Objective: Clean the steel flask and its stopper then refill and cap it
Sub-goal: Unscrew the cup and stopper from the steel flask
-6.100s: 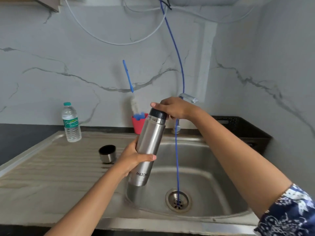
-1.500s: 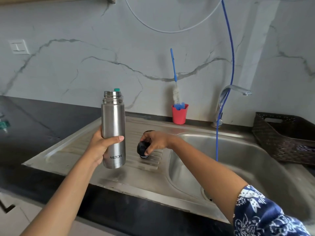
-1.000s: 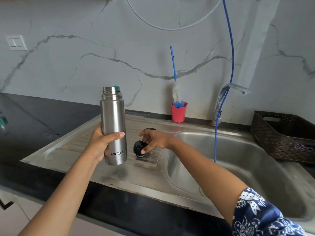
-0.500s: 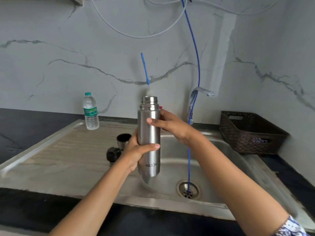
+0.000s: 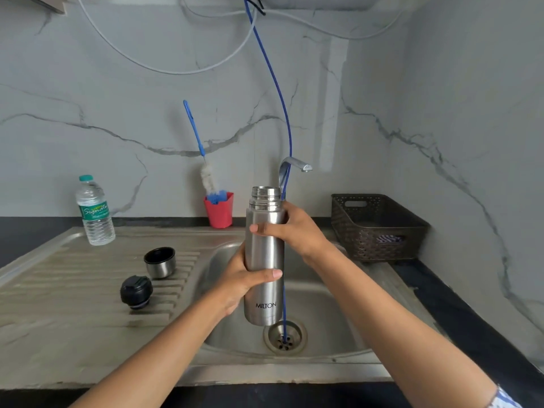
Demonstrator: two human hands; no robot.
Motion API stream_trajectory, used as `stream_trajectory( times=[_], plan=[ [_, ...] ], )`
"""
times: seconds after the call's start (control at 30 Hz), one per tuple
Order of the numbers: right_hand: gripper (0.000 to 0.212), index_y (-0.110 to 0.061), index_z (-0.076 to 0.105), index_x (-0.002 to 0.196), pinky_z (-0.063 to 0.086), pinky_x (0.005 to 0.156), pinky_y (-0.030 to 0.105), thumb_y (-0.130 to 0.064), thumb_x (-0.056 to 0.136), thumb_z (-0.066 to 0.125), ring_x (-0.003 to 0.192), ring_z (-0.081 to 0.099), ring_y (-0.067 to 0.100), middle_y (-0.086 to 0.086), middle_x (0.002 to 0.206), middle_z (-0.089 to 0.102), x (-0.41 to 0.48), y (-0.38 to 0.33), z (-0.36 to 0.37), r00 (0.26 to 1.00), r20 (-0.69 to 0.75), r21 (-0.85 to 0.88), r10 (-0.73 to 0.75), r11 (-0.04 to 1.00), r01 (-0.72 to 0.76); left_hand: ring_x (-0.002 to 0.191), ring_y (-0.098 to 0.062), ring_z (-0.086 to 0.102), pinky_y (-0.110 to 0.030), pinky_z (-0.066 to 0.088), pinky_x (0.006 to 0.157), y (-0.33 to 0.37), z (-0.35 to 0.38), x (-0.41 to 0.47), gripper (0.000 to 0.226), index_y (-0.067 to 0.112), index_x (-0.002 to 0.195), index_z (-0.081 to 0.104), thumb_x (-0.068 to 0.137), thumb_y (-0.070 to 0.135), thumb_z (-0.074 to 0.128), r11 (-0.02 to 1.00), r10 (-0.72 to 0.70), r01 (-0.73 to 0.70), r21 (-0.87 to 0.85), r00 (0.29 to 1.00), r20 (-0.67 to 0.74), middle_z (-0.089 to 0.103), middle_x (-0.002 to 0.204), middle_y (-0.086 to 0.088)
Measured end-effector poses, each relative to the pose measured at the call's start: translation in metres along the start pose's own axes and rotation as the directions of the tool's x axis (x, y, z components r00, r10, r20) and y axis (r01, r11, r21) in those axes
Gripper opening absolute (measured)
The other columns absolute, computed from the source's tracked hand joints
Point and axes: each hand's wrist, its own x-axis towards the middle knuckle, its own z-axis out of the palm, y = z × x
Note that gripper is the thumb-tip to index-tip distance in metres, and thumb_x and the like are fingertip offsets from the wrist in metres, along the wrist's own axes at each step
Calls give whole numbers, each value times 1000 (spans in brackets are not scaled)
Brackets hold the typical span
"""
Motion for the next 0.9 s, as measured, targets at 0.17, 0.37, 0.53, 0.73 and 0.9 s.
stream_trajectory(
  times=[0.17,0.37,0.53,0.73,0.9],
  plan=[
    [55,-20,59,110,55,84,30,-30,64,86,92,67,11,-3,102,70,-4,8,-7,992,-123,20,-15,1000,17,112,-7,60,-29,49,95,2,-15,1,88,31,127,50,49,51,86,949,-67,30,315,992,108,64,120,10],
    [54,-19,59,110,54,82,29,-30,65,86,91,66,11,-4,100,69,1,26,-19,980,-199,-83,-28,997,11,135,-20,38,-38,34,109,-20,-75,-7,97,24,143,41,67,85,48,495,-193,281,822,958,-211,42,148,0],
    [53,-22,58,106,50,73,21,-35,63,86,85,63,6,-10,95,67,-7,58,-15,984,-178,-257,-24,966,-23,139,-26,29,-38,30,111,-39,-86,-5,65,13,147,32,97,55,35,62,-282,311,948,917,-282,31,152,-7],
    [61,-25,55,112,49,76,27,-39,61,85,87,61,11,-10,95,64,-7,87,-10,997,-72,-554,-18,832,-25,141,-24,26,-37,27,113,-46,-88,-4,66,11,148,30,97,53,38,50,-265,292,955,926,-269,26,155,-5],
    [66,-28,49,116,39,72,27,-42,60,81,91,55,13,-12,98,54,-7,105,-7,999,18,-782,39,623,-10,143,-23,22,-36,25,114,-45,-92,-4,67,12,149,28,97,53,38,84,-283,290,953,924,-256,22,157,-4]
  ],
)
